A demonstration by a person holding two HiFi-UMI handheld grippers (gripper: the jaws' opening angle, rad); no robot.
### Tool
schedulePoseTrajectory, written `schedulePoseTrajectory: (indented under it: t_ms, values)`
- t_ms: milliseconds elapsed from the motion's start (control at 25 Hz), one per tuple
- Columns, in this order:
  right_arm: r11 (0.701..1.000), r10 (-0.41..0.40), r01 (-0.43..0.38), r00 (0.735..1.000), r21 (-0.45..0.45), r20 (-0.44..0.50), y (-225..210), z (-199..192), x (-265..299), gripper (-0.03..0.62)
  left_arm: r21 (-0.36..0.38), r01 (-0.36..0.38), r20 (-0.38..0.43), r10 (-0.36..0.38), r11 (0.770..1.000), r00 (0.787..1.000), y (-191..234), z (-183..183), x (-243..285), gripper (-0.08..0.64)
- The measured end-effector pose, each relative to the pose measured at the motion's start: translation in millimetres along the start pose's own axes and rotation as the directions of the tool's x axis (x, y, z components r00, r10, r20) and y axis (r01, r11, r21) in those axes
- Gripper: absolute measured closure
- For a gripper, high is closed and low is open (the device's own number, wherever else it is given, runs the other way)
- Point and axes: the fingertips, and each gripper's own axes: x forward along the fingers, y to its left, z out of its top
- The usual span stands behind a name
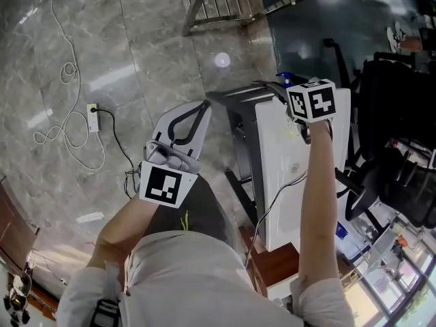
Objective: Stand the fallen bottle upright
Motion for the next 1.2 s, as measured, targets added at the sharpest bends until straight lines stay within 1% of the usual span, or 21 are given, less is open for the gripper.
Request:
schedulePoseTrajectory:
  t_ms: [120,160,200,440,720,840,960,1080,1200]
  values:
    - [1.0,-0.002,0.002,1.0,-0.009,-0.011,-3.4,0.0,2.4,0.329,-0.002,0.004,-0.003,-0.004,1.0,1.0,-1.2,-2.1,1.2,0.543]
    - [1.0,-0.005,0.005,1.0,-0.01,-0.013,-4.1,-0.6,3.0,0.339,-0.003,0.006,-0.005,-0.006,1.0,1.0,-1.8,-3.5,1.5,0.543]
    - [1.0,-0.012,0.012,1.0,-0.012,-0.014,-5.0,-0.6,3.2,0.375,-0.004,0.008,-0.006,-0.008,1.0,1.0,-2.4,-4.8,1.7,0.543]
    - [1.0,-0.028,0.028,1.0,-0.015,0.009,-5.6,2.0,1.2,0.413,0.001,0.015,-0.007,-0.015,1.0,1.0,-2.1,-4.5,2.0,0.543]
    - [0.997,-0.068,0.069,0.996,-0.024,0.056,-3.8,2.2,-9.4,0.423,0.003,0.024,-0.002,-0.024,1.0,1.0,-4.5,0.9,0.9,0.543]
    - [0.996,-0.089,0.091,0.991,-0.015,0.098,-3.2,4.9,-17.4,0.426,0.008,0.035,-0.001,-0.035,0.999,0.999,-7.9,2.8,0.0,0.543]
    - [0.995,-0.099,0.1,0.981,0.004,0.164,-5.1,7.0,-29.6,0.426,0.02,0.053,0.0,-0.053,0.998,0.999,-14.9,5.2,0.7,0.543]
    - [0.994,-0.113,0.108,0.964,0.035,0.24,-8.1,9.1,-46.0,0.426,0.034,0.073,0.002,-0.074,0.997,0.997,-21.1,7.4,2.3,0.543]
    - [0.991,-0.13,0.12,0.94,0.051,0.316,-9.0,11.4,-65.5,0.43,0.045,0.094,-0.002,-0.094,0.995,0.996,-30.1,9.9,3.0,0.543]
